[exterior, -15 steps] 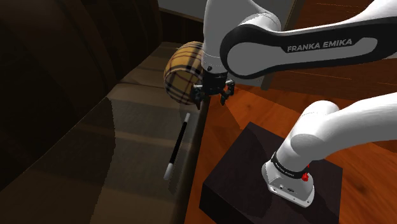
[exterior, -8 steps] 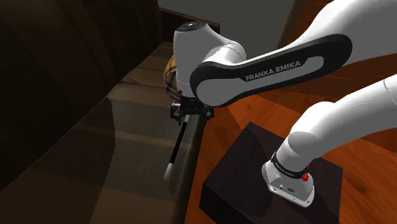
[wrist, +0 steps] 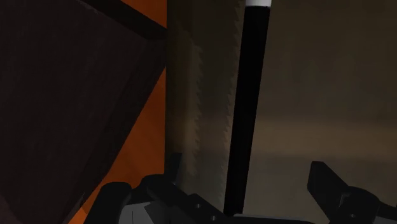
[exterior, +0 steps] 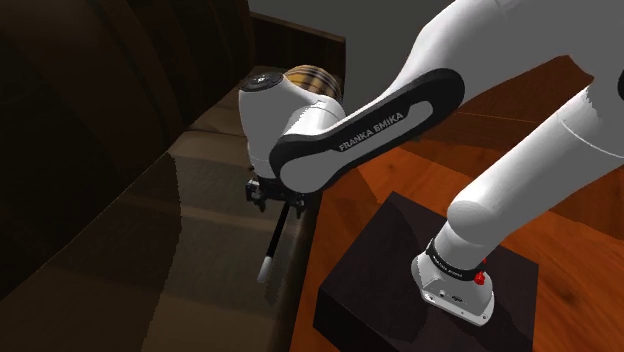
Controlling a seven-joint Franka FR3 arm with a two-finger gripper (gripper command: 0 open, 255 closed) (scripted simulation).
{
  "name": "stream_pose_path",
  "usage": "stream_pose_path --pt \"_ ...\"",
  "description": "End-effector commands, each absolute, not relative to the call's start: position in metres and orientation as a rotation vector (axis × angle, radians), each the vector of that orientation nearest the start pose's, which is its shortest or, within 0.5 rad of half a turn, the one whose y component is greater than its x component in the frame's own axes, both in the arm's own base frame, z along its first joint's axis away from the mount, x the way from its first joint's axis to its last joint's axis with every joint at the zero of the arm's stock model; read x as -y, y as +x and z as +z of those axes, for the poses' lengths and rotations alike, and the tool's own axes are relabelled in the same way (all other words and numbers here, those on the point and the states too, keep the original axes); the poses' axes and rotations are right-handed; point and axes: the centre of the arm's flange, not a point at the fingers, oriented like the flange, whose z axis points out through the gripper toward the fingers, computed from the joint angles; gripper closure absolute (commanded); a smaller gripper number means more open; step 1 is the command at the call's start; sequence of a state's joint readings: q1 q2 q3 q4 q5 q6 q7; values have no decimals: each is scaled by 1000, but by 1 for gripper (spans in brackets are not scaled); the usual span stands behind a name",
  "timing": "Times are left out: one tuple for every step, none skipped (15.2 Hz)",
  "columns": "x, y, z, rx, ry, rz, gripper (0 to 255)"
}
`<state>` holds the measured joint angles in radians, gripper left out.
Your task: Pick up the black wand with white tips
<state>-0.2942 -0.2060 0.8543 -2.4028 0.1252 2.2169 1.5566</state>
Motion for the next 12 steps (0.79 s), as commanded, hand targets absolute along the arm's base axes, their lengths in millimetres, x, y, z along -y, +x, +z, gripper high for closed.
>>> stream_pose_path --pt "-254 396 352 -1666 -2739 -44 0" --pt "-254 396 347 -1666 -2739 -44 0" --pt "-254 396 342 -1666 -2739 -44 0" --pt "-254 396 336 -1666 -2739 -44 0" --pt "-254 396 333 -1666 -2739 -44 0" --pt "-254 396 333 -1666 -2739 -44 0" --pt "-253 396 333 -1666 -2739 -44 255" --pt "-254 396 333 -1666 -2739 -44 255" --pt "-254 395 333 -1666 -2739 -44 255" --pt "-254 396 333 -1666 -2739 -44 255" --pt "-254 395 333 -1666 -2739 -44 255" --pt "-254 395 333 -1666 -2739 -44 255"
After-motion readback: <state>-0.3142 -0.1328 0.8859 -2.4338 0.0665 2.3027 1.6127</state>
